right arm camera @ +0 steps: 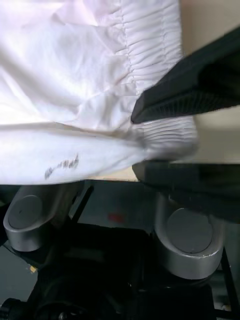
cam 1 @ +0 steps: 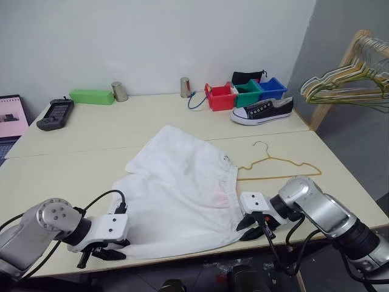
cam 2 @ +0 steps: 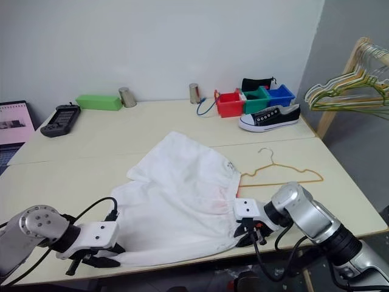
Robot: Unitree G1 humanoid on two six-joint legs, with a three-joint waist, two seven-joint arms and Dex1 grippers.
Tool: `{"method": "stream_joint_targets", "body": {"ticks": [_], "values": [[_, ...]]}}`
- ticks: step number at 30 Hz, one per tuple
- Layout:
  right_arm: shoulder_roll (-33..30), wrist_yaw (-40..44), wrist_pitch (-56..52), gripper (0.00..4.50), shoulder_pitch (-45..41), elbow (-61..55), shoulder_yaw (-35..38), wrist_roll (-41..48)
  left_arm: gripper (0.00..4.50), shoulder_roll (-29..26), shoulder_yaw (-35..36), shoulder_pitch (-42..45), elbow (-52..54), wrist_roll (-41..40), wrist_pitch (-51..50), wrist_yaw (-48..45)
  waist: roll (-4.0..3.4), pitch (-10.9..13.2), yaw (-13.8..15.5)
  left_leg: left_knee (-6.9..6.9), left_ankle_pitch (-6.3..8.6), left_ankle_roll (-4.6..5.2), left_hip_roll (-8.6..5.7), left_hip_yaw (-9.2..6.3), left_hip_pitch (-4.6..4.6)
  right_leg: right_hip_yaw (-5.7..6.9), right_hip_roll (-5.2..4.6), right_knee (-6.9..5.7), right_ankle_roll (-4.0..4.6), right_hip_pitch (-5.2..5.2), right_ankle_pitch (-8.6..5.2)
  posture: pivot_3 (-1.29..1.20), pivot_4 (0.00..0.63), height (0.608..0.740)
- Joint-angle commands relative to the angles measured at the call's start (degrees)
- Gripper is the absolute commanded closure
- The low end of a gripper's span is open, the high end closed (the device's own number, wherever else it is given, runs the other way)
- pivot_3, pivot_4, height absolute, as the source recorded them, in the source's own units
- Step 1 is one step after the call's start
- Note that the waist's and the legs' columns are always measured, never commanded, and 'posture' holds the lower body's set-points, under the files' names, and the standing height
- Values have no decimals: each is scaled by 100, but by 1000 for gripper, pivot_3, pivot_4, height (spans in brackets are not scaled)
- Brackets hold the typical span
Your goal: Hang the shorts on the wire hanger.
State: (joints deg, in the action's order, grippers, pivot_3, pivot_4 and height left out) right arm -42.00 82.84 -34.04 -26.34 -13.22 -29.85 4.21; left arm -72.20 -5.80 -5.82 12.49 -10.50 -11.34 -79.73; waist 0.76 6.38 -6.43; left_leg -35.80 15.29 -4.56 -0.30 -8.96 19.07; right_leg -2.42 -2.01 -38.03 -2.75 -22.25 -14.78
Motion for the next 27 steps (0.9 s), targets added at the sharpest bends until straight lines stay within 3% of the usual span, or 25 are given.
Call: {"method": "stream_joint_targets", "body": {"ticks": [1, 8, 10, 12, 14, 18, 23, 27], "values": [[-216, 303, 104, 2194, -242, -282, 179, 294, 2125, -229, 516, 215, 336, -498, -181, -355, -1, 0, 2, 1, 0, 0, 0, 0, 3, 0, 0, 4, -1, -1, 1, -98, 34, 740], [-593, 630, -6, 652, -697, -507, 487, 830, 753, -234, 812, 937, 880, -1323, -799, -676, 0, 0, -15, 2, 10, -5, 0, -1, 14, 3, 0, 7, -6, -4, 4, -105, 16, 740], [-465, 434, -73, 166, -1017, -122, 645, 905, 327, 110, 767, 1530, 1086, -1784, -1364, -366, 1, -1, -24, 1, 11, -7, 0, 0, 17, 3, 0, 9, -7, -4, 4, -107, 14, 740], [-249, 8, 166, 152, -1328, 640, 763, 717, 51, 724, 650, 2189, 1199, -2203, -1929, 269, -3, -4, -36, 2, 11, -7, 0, 0, 14, 3, 0, 12, -11, -2, 7, -115, 12, 740], [-80, -367, 579, 152, -1558, 1405, 805, 432, 51, 1280, 558, 2615, 1248, -2343, -2335, 808, 10, -9, -48, -7, 11, -7, -2, 1, 5, 3, 0, 12, -34, 11, 20, -123, 11, 740], [103, -1452, 2364, 152, -2233, 4054, 671, -599, 51, 2553, 119, 2947, 1267, -1910, -2462, 2126, 10, -27, -81, -20, 10, -7, -3, 0, 11, -8, 5, 22, -66, 18, 44, -141, 9, 740], [103, -1715, 3646, 152, -2743, 6117, 468, -1313, 51, 3097, -172, 2736, 1476, -1698, -2510, 2651, 6, -31, -201, -21, 9, -9, -7, 8, 28, -22, 4, 38, -60, 7, 56, -149, 7, 740], [160, -1702, 4156, 152, -2958, 7126, 396, -1674, 51, 3140, -164, 2595, 1560, -1649, -2500, 2749, 1, -34, -353, -19, 9, -9, 1, 34, 39, -29, 3, 39, -35, -3, 61, -143, 7, 740]]}}
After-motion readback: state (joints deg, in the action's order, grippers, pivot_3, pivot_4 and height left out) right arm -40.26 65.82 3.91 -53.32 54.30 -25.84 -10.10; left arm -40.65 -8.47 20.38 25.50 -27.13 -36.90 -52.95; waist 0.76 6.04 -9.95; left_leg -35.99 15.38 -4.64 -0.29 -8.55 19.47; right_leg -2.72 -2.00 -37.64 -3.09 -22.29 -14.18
